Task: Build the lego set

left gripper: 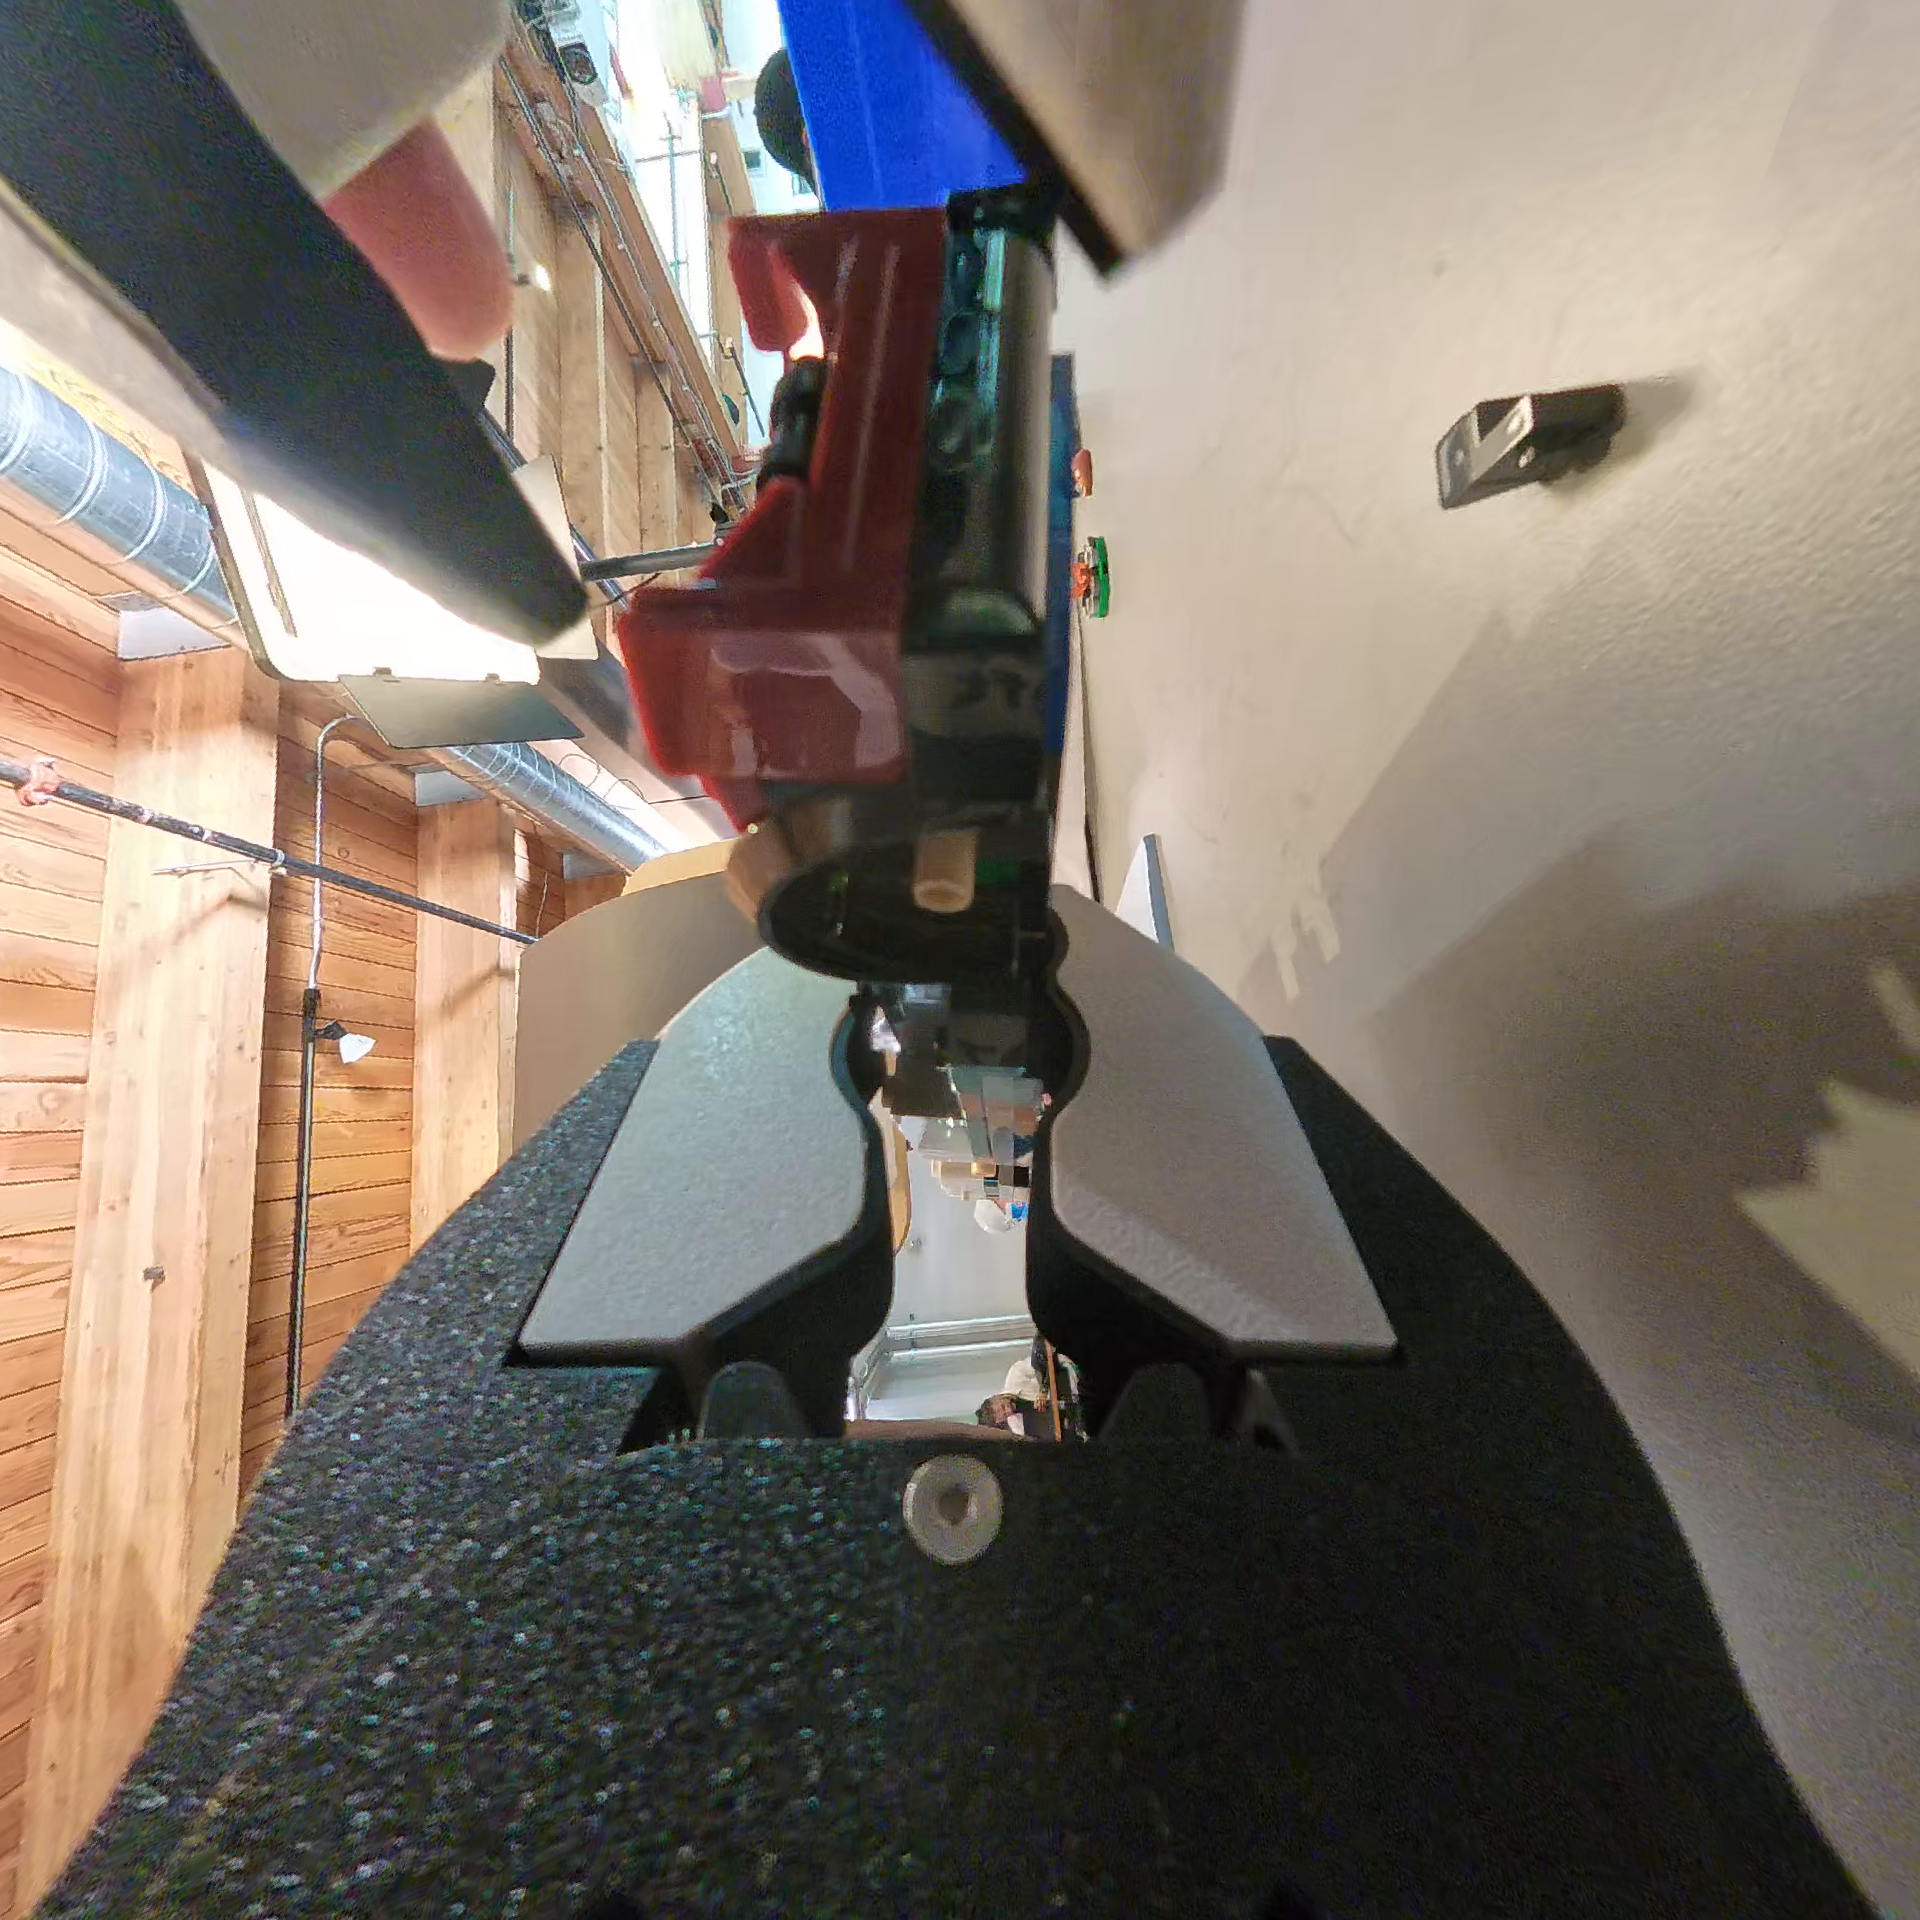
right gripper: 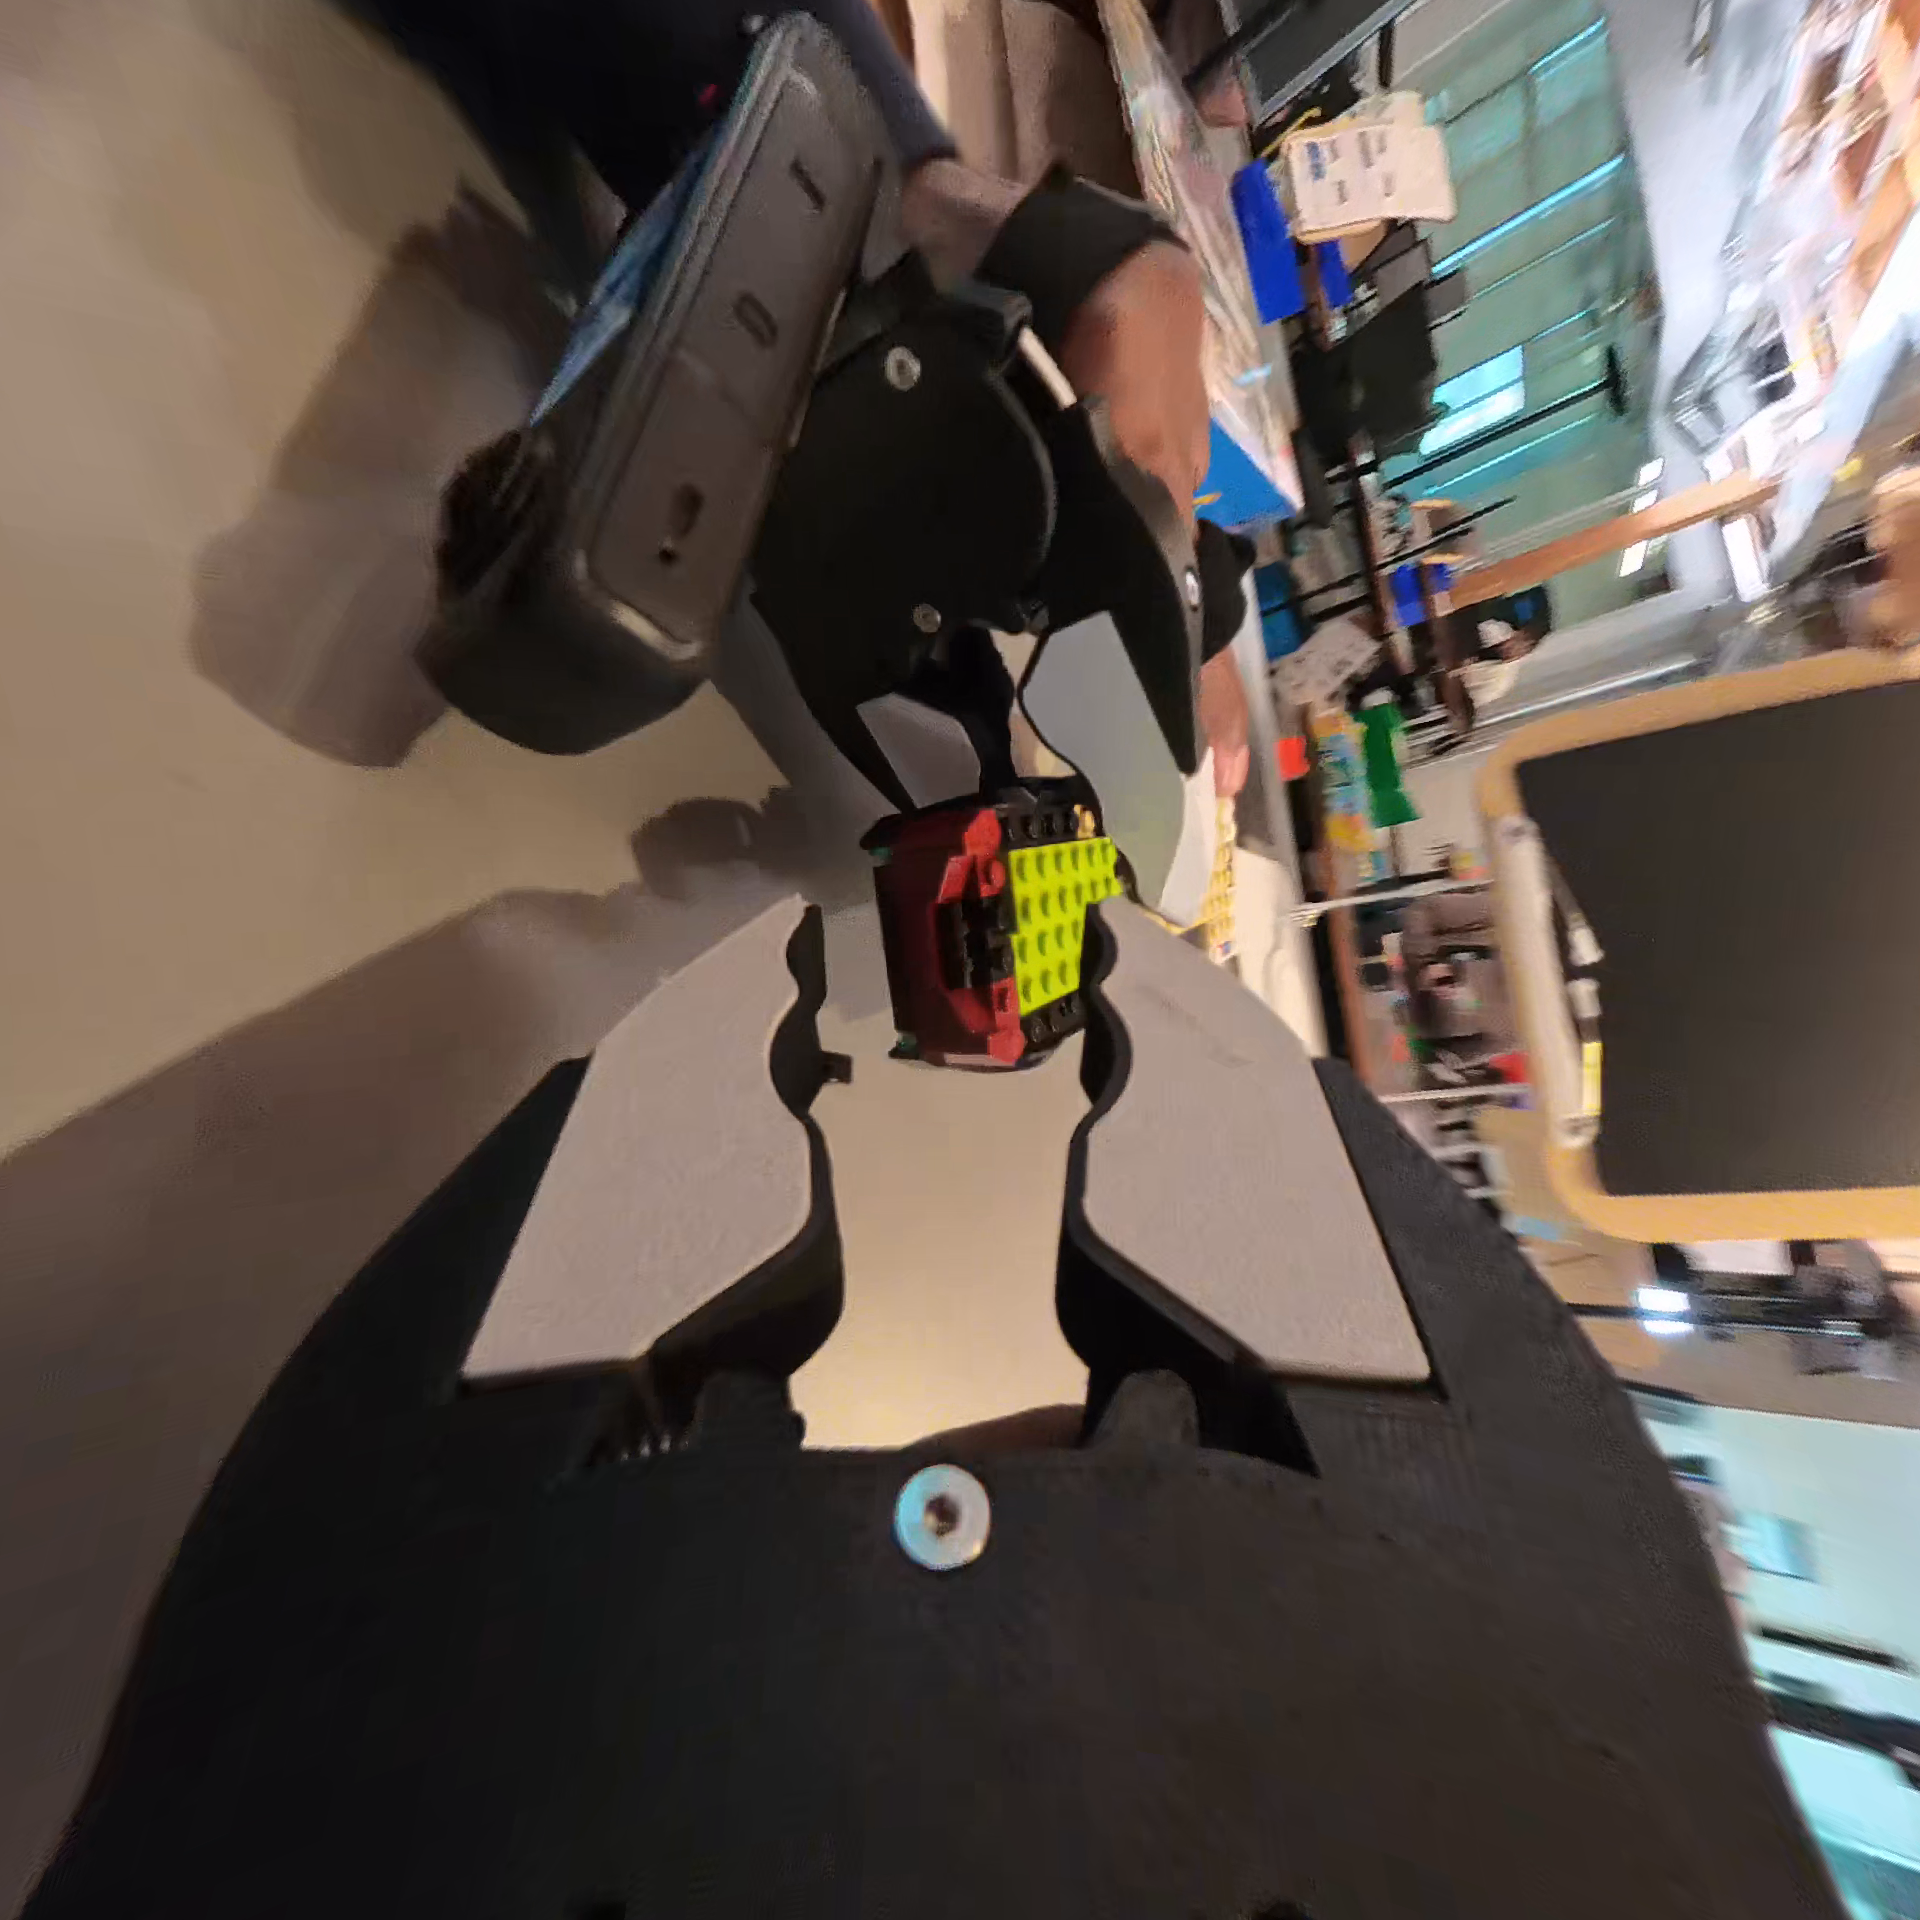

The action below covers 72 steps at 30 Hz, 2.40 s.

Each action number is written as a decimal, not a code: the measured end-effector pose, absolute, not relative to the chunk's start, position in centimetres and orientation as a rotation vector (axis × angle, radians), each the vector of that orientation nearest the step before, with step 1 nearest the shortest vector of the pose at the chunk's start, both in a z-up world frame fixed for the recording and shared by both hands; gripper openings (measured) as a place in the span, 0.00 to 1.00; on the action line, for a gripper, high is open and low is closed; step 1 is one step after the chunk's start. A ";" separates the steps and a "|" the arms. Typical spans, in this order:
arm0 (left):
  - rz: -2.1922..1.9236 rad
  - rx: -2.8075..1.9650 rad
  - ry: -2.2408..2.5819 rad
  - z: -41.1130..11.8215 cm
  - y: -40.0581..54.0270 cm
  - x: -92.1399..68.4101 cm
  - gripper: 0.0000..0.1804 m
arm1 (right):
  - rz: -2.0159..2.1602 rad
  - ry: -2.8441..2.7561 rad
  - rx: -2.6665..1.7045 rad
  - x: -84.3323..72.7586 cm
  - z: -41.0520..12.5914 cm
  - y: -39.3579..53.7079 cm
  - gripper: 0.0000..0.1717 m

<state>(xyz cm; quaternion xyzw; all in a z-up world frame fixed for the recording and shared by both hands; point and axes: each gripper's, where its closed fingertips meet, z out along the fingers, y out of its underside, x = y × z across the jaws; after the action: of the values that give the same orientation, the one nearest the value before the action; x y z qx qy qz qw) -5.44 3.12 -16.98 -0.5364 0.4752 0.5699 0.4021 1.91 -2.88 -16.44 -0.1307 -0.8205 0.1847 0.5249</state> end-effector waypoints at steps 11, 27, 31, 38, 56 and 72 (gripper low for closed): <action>1.433 -1.343 1.205 -16.9 3.1 -5.2 0.14 | 0.290 -1.863 -0.235 0.8 -17.3 -2.7 0.21; 1.433 -1.341 1.208 -16.8 3.3 -5.2 0.14 | 0.256 -1.787 -0.161 0.5 -16.6 -3.1 0.24; 1.432 -1.343 1.197 -16.7 3.3 -5.2 0.14 | 0.230 -1.744 -0.129 0.3 -16.6 -3.5 0.24; 1.426 -1.347 1.184 -16.5 3.3 -5.3 0.14 | 0.190 -1.694 -0.120 -0.3 -16.7 -3.1 0.18; 1.419 -1.333 1.174 -16.1 3.2 -5.1 0.14 | 0.214 -1.696 -0.087 -0.2 -16.4 -3.4 0.17; 1.413 -1.323 1.183 -16.2 3.2 -4.8 0.14 | 0.225 -1.728 -0.055 0.0 -16.5 -3.3 0.17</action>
<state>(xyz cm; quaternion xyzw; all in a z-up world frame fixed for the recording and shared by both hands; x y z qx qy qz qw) -4.82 3.22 -16.17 -0.5285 0.4727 0.5644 0.4228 0.00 -3.35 -16.49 -0.0242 -0.7585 0.0988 0.6436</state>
